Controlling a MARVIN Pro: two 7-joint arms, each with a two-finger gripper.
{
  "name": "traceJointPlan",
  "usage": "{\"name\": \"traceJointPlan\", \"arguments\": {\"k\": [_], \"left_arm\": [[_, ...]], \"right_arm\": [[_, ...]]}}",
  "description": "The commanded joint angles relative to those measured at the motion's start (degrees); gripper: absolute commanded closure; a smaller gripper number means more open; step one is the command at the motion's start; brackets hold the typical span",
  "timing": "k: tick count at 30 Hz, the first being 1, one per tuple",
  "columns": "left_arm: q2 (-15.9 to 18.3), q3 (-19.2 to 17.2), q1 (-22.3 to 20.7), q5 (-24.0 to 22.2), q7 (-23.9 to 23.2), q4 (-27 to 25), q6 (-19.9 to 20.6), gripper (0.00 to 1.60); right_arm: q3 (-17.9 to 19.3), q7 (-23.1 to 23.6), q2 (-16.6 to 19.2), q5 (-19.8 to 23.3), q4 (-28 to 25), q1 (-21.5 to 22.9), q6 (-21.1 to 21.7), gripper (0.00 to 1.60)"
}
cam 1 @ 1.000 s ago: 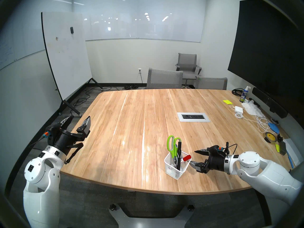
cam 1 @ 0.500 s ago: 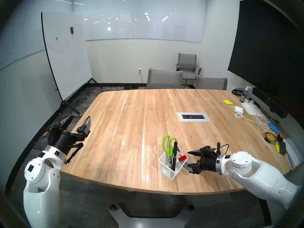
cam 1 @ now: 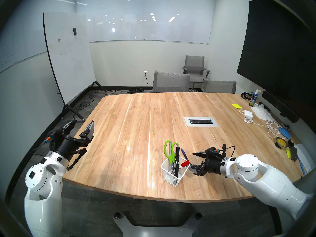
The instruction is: Place the pen, the marker, and the scissors into the pen holder
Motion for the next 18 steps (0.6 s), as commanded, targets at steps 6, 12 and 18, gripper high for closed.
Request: {"name": "traceJointPlan", "arguments": {"k": [6, 12, 18], "left_arm": [[-0.06, -0.16, -0.12, -0.03, -0.07, -1.30, 0.05, 0.00], [-0.14, -0.19, -0.16, 0.03, -0.13, -1.30, 0.09, 0.00], [-0.23, -0.22, -0.20, 0.10, -0.21, -1.31, 0.14, 0.00]], "right_arm": [[0.23, -1.39, -2.31, -1.40, 2.69, 2.77, -1.09, 0.00], [-0.14, -1.43, -3.26, -2.12, 3.35, 3.07, -1.23, 0.00], [-0.57, -1.53, -3.96, -2.72, 3.64, 2.87, -1.00, 0.00]]}}
